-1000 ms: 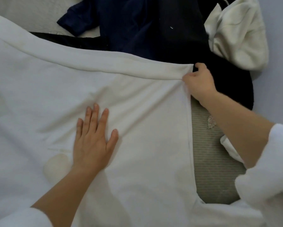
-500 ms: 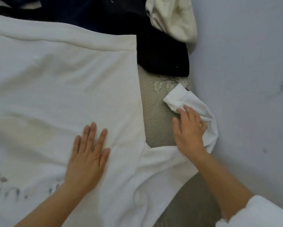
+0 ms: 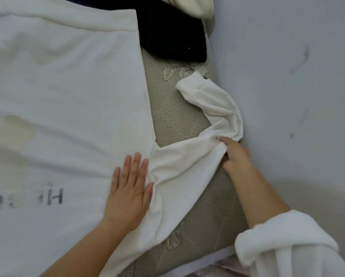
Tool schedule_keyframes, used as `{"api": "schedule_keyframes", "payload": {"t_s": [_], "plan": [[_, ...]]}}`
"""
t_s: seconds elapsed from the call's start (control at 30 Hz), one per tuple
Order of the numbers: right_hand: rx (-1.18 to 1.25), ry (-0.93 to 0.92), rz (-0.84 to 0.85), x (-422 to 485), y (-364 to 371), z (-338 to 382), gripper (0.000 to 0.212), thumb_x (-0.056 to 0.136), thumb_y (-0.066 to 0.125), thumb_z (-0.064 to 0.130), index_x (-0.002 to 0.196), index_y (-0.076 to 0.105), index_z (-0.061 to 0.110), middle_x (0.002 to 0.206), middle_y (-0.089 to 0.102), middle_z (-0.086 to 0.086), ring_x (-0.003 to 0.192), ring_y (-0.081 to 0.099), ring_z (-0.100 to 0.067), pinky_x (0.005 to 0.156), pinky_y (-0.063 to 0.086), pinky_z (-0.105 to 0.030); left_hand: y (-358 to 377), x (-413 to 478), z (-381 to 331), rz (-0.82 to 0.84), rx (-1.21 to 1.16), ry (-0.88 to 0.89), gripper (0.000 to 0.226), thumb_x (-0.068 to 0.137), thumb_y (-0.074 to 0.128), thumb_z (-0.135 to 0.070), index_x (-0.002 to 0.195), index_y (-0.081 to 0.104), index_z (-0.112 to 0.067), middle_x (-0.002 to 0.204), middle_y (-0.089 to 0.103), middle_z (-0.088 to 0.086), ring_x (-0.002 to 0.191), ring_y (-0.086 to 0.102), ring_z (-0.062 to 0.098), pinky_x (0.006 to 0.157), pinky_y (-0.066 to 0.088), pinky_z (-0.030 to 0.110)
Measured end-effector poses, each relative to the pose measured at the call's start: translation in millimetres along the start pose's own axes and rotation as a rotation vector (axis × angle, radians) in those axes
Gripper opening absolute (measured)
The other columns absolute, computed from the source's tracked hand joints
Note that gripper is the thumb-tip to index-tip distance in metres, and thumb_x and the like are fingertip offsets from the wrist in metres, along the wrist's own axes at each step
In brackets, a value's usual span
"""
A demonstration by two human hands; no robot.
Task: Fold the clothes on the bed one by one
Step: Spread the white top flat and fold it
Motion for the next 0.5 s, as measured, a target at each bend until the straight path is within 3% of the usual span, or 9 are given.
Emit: {"api": "schedule_keyframes", "payload": {"t_s": [0.1,0.2,0.3,0.4,0.5], "plan": [[0.320,0.069,0.280,-37.2,-8.4,27.3,0.021,0.092,0.061,0.019,0.107,0.064,0.005,0.092,0.072,-0.016,0.080,0.070,-0.026,0.071,0.059,-0.039,-2.1,0.6,2.0,0.034,0.002,-0.019,0.067,0.089,-0.008,-0.055,0.147,-0.021,-0.024,0.154,-0.029,-0.004,0.142,-0.029,0.015,0.113,-0.023,0.032],[0.489,0.027,0.348,-82.3,-39.4,43.4,0.022,0.098,0.050,0.020,0.098,0.066,0.006,0.086,0.074,-0.012,0.077,0.072,-0.021,0.065,0.060,-0.034,-11.1,-2.1,-1.5,0.056,-0.148,-0.038,0.062,0.089,-0.011,-0.060,0.141,-0.030,-0.031,0.149,-0.038,-0.011,0.137,-0.036,0.008,0.107,-0.029,0.024],[0.608,0.020,0.259,-130.4,-59.5,41.2,0.025,0.099,0.041,0.025,0.091,0.064,0.016,0.080,0.072,-0.003,0.075,0.069,-0.016,0.068,0.058,-0.028,-19.6,-18.9,-10.8,0.070,-0.255,-0.021,0.060,0.092,-0.004,-0.058,0.139,-0.032,-0.035,0.147,-0.039,-0.013,0.137,-0.036,0.005,0.106,-0.029,0.021],[0.732,-0.134,0.066,-171.1,-39.1,40.7,0.031,0.099,0.041,0.024,0.069,0.046,0.023,0.049,0.051,0.007,0.044,0.047,-0.006,0.042,0.041,-0.015,-17.7,-43.7,-17.3,0.140,-0.250,-0.020,0.059,0.096,0.003,-0.054,0.138,-0.034,-0.036,0.148,-0.040,-0.011,0.135,-0.039,0.006,0.108,-0.027,0.023],[0.425,-0.495,-0.082,-198.4,16.3,47.4,0.036,0.101,0.040,0.030,0.069,0.052,0.019,0.052,0.056,0.002,0.046,0.052,-0.012,0.044,0.043,-0.024,-13.8,-58.3,-16.8,0.227,-0.233,-0.026,0.060,0.099,0.009,-0.051,0.137,-0.033,-0.032,0.148,-0.037,-0.011,0.137,-0.037,0.011,0.111,-0.024,0.027]]}}
Point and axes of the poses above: each hand's wrist, its own x-axis towards the middle knuckle, its own y-axis out of the palm, z = x × y, the point moved 1 cm from there along x, towards the middle knuckle
